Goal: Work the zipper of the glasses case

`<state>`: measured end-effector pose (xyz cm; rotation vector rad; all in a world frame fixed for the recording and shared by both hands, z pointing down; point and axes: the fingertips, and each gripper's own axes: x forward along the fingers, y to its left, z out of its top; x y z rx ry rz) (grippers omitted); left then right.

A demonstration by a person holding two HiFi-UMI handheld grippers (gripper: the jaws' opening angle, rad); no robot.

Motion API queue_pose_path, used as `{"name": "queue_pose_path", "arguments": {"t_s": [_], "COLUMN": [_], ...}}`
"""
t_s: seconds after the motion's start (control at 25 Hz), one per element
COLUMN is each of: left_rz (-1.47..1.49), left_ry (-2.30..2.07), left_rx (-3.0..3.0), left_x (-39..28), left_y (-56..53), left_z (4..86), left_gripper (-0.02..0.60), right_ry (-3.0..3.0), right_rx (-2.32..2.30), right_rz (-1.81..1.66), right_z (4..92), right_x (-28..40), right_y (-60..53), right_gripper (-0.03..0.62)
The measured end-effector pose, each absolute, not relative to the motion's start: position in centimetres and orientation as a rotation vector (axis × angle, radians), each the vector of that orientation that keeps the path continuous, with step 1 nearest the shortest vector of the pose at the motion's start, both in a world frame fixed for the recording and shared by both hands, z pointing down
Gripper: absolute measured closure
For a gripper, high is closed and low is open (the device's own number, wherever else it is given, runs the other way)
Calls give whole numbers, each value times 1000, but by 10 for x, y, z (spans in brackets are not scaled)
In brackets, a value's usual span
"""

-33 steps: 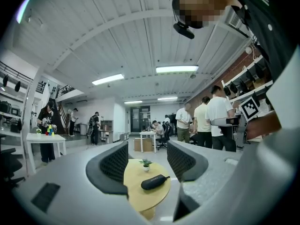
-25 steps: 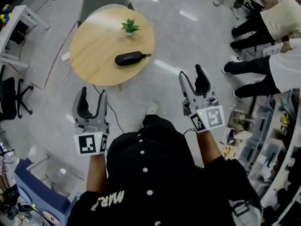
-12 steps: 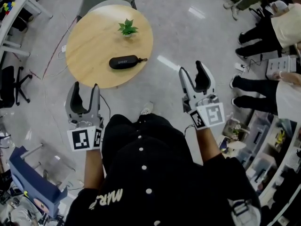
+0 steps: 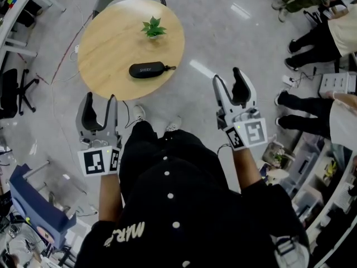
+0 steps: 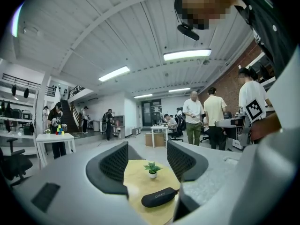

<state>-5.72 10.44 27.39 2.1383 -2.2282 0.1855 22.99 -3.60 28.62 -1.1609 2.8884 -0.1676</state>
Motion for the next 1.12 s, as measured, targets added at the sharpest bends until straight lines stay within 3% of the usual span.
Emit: {"name": "queue_pose_path", "arguments": {"t_s": [0.68,1.12], "left_rz": [160,135], "left_ry": [-2118,-2015], "left_rx": [2284,2416], "left_x": [-83,-138], "left_y": [63,32], "left_z": [274,265], "left_gripper": [339,339], "right_ry": [2871,2818], "right_rx": [-1250,-1333], "right_rz": [-121,-64], "right_z": [278,263], "right_x": [196,138], "right_y": [-48,-63], "right_gripper": [359,361]}}
